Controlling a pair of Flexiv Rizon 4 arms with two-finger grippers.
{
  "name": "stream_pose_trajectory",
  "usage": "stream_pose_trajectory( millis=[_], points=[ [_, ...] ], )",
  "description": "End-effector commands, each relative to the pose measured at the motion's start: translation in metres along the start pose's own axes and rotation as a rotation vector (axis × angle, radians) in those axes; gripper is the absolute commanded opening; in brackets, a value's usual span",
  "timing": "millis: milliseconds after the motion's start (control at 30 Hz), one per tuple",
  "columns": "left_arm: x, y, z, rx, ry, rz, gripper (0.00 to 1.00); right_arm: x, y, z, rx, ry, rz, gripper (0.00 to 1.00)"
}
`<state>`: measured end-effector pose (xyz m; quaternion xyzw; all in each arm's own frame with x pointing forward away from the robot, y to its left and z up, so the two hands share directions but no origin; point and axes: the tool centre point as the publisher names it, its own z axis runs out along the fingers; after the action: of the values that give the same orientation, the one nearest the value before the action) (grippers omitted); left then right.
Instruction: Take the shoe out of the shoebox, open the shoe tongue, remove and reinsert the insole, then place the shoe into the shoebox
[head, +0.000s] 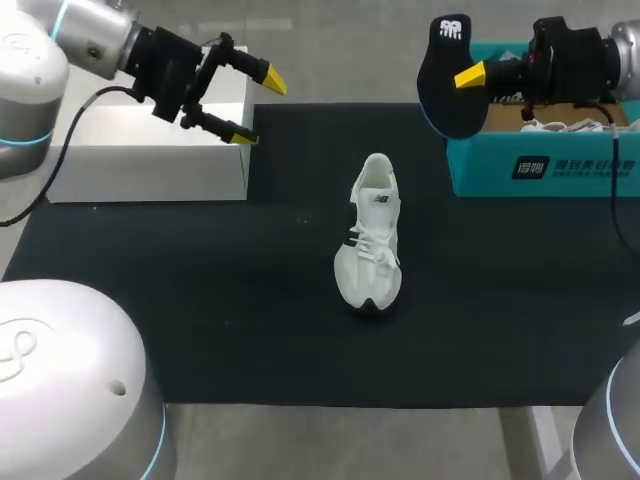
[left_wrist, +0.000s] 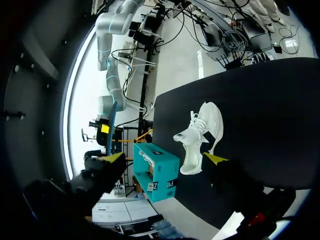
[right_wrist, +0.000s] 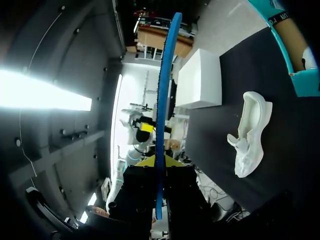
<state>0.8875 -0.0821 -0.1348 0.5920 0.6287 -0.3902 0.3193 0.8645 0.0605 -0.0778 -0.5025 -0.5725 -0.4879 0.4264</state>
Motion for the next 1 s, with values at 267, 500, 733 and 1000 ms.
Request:
stream_pose_trajectory(
  millis=[267, 500, 733, 1000],
  points=[
    [0.030, -0.026, -0.048, -0.060, -0.009, 0.012, 1.00, 0.023, 0.024, -0.002, 0.029, -0.005, -0.303, 0.00],
    [0.028, -0.018, -0.050, -0.010, -0.014, -0.045, 1.00, 0.040, 0.040, -0.003, 0.030, 0.000, -0.433, 0.00],
    [0.028, -0.018, -0.050, -0.010, -0.014, -0.045, 1.00, 0.041, 0.042, -0.002, 0.026, 0.001, -0.437, 0.00],
    [0.028, -0.018, -0.050, -0.010, -0.014, -0.045, 1.00, 0.041, 0.042, -0.002, 0.026, 0.001, -0.437, 0.00]
  ],
)
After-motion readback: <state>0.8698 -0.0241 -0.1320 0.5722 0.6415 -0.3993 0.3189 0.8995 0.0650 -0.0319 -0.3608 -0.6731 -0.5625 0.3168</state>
